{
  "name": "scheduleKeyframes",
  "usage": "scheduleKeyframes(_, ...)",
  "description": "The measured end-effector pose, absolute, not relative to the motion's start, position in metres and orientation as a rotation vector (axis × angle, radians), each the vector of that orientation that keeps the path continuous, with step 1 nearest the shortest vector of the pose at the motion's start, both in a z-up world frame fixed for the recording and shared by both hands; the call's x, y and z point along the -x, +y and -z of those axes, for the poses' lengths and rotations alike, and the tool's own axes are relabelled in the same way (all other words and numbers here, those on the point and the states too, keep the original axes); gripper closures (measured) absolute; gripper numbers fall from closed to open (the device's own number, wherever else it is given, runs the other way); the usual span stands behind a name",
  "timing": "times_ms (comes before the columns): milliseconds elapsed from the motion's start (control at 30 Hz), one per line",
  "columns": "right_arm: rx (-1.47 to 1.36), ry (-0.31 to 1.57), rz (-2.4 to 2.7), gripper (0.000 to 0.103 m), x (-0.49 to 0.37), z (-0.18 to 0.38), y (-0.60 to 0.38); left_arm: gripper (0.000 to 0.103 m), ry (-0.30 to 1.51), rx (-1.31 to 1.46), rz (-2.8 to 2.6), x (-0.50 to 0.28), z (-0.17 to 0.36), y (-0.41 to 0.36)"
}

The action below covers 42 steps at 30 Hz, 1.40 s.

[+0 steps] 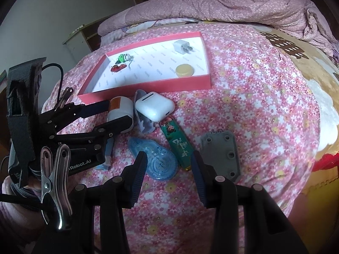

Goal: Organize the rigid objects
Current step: 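Grasp the white bottle with orange label with the left gripper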

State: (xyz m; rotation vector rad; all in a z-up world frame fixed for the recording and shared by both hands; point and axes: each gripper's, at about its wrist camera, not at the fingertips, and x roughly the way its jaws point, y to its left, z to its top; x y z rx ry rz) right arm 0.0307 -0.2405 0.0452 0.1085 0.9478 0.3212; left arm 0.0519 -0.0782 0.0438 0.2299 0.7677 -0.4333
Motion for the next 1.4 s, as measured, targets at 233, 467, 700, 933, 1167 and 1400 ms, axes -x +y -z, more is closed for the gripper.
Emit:
scheduleKeyframes(233, -0.071, 0.966, -0.367, 0.059, -0.023, -0.035, -0.229, 0.044, 0.768, -0.173, 0.363, -0.038, -0.058, -0.059)
scheduleKeyframes(467, -0.028, 0.985, -0.387, 0.059, -0.02, -0.024, -0.219, 0.044, 0.787, -0.109, 0.291, -0.012, -0.058, -0.026)
scheduleKeyframes(700, 0.009, 0.981, -0.39, 0.059, -0.025, -0.019, -0.213, 0.044, 0.809, -0.076, 0.239, 0.002, -0.049, -0.003)
scheduleKeyframes(933, 0.037, 0.924, -0.42, 0.059, -0.038, -0.017, -0.206, 0.044, 0.85, -0.027, 0.221, -0.004, -0.04, 0.004)
scheduleKeyframes(1167, 0.074, 0.9, -0.475, 0.059, -0.028, -0.017, -0.197, 0.044, 0.849, -0.025, 0.22, -0.004, -0.04, 0.005)
scheduleKeyframes(1400, 0.159, 0.883, -0.541, 0.059, -0.006, -0.017, -0.179, 0.044, 0.85, -0.019, 0.218, -0.003, -0.04, 0.006)
